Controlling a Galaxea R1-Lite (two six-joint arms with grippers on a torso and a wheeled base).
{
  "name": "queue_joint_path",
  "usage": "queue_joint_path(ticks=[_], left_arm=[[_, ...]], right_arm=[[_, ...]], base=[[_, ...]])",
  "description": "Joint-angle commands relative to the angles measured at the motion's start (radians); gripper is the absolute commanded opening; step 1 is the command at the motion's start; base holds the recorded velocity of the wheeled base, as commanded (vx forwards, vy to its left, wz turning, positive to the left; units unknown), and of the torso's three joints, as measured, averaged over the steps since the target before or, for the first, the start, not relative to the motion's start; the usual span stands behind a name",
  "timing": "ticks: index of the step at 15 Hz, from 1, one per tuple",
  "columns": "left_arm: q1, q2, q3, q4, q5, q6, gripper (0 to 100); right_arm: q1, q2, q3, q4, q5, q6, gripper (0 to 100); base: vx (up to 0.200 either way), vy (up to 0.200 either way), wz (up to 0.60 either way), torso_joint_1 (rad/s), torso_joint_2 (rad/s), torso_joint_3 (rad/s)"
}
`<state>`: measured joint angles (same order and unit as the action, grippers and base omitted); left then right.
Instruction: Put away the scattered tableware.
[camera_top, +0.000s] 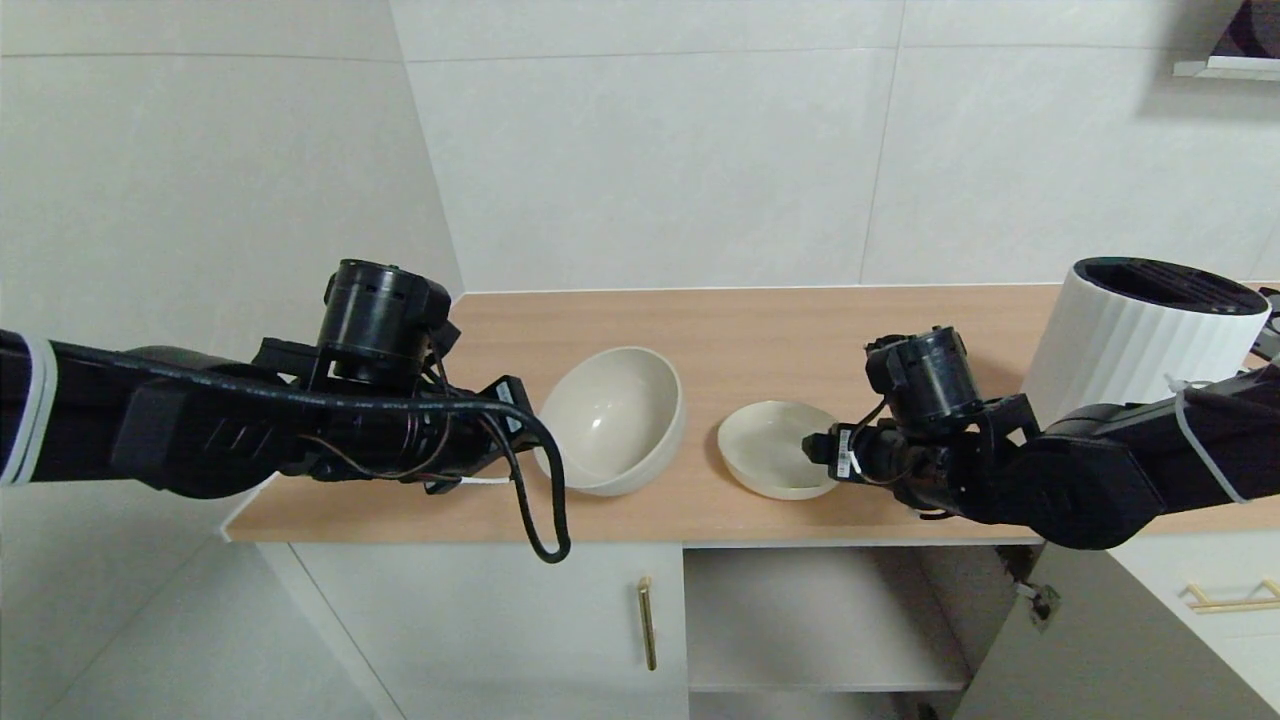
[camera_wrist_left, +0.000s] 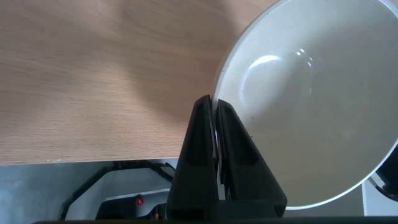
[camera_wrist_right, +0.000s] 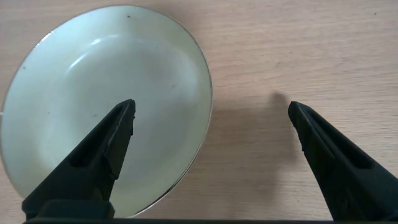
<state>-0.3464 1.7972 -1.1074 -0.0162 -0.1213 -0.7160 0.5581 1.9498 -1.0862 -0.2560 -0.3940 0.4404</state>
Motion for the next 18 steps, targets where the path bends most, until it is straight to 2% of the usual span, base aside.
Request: queue_joint_path(ticks=[1, 11, 14, 16, 18], left_arm=[[0.0, -0.001, 0.0, -0.001, 0.0, 0.0, 0], [0.0, -0.002, 0.001, -0.001, 0.0, 0.0, 0], [0.0, -0.053, 0.037, 0.004, -0.001, 0.0, 0], [0.0, -0.124, 0.1, 0.002, -0.008, 0.004, 0], [0.0, -0.214, 0.159, 0.002, -0.037, 0.009, 0]], right_arm=[[0.0, 0.006, 0.0, 0.0, 0.001, 0.0, 0], [0.0, -0.006, 0.002, 0.003, 0.004, 0.001, 0], [0.0, -0.081, 0.038, 0.015, 0.021, 0.0, 0], [0.0, -0.183, 0.068, 0.081, 0.078, 0.0, 0], [-0.003, -0.333, 0.08, 0.231, 0.158, 0.0, 0]], base=[[0.0, 0.0, 0.0, 0.0, 0.0, 0.0], [0.0, 0.0, 0.0, 0.0, 0.0, 0.0], [0.0, 0.0, 0.0, 0.0, 0.0, 0.0], [0.0, 0.0, 0.0, 0.0, 0.0, 0.0], [0.0, 0.0, 0.0, 0.0, 0.0, 0.0]])
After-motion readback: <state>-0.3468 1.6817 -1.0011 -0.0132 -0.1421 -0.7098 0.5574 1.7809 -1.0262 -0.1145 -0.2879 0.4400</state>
